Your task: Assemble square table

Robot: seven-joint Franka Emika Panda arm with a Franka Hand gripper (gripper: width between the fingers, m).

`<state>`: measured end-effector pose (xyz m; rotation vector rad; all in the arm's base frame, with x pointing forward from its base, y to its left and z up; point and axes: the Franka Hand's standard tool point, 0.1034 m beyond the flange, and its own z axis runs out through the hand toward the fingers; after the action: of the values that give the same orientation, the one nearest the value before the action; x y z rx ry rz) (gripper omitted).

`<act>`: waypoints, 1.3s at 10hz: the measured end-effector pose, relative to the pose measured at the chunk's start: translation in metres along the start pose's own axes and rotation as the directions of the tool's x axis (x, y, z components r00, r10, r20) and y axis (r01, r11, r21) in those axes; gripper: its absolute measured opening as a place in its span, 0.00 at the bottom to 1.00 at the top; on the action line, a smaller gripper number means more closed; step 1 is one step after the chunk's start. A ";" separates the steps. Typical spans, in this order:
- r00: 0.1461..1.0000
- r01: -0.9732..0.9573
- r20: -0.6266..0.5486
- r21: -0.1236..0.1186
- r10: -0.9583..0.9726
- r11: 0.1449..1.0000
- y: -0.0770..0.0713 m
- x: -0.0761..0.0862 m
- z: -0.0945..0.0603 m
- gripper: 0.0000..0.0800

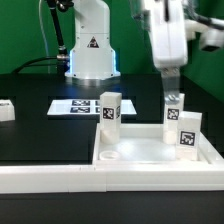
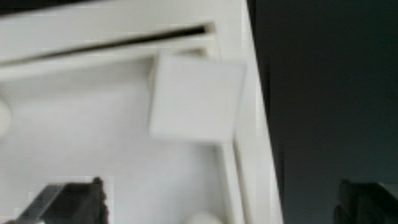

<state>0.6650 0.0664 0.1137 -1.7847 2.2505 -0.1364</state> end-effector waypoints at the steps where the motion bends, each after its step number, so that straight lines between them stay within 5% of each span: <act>1: 1.000 0.005 -0.001 0.003 -0.005 1.000 0.000 0.005 -0.005 0.81; 7: 1.000 0.019 -0.003 0.001 -0.019 1.000 0.001 0.006 -0.004 0.81; 8: 0.991 0.132 -0.010 0.030 -0.132 0.991 0.005 0.022 -0.011 0.81; 10: 0.973 0.230 -0.012 0.047 -0.229 0.972 0.024 0.063 -0.039 0.81; 13: 0.906 0.422 -0.033 0.045 -0.421 0.905 0.028 0.070 -0.043 0.81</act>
Offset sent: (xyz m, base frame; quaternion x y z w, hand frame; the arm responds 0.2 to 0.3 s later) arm 0.0000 0.0000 0.0000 0.0000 0.0000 0.0000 1.0000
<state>0.6124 0.0016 0.1376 -2.2246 1.8181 -0.2944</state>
